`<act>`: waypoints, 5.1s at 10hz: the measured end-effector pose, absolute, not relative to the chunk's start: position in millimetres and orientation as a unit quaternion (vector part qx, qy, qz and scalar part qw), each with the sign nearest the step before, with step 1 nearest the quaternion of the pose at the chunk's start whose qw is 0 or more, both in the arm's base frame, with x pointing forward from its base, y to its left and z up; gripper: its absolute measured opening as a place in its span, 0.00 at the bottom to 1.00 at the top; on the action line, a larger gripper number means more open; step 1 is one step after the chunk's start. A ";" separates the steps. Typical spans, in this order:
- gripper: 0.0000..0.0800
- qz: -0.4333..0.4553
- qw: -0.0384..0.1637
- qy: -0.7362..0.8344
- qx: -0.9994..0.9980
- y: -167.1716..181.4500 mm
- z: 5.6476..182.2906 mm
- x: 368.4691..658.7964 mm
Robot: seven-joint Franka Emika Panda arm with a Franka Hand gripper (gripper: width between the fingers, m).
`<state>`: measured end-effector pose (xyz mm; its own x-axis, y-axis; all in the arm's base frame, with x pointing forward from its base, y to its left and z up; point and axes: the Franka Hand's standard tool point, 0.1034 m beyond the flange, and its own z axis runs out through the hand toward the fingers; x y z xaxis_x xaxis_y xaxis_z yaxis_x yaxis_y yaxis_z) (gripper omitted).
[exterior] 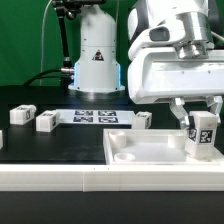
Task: Assemble one leg
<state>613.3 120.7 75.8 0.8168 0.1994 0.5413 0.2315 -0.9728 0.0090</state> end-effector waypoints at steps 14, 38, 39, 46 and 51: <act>0.81 -0.224 0.024 -0.126 -0.966 120.2 86.5 622.4; 0.36 -0.024 0.017 0.371 -0.928 122.9 82.7 617.4; 0.36 -0.024 0.020 0.396 -0.918 122.7 82.7 617.6; 0.80 -0.023 0.013 0.244 -0.969 123.0 84.8 619.8; 0.81 -0.034 0.004 0.001 -0.999 126.1 83.3 622.0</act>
Offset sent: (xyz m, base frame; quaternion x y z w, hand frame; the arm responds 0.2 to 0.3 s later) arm 0.0000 0.0000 0.0000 0.0000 0.0000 0.0000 1.0000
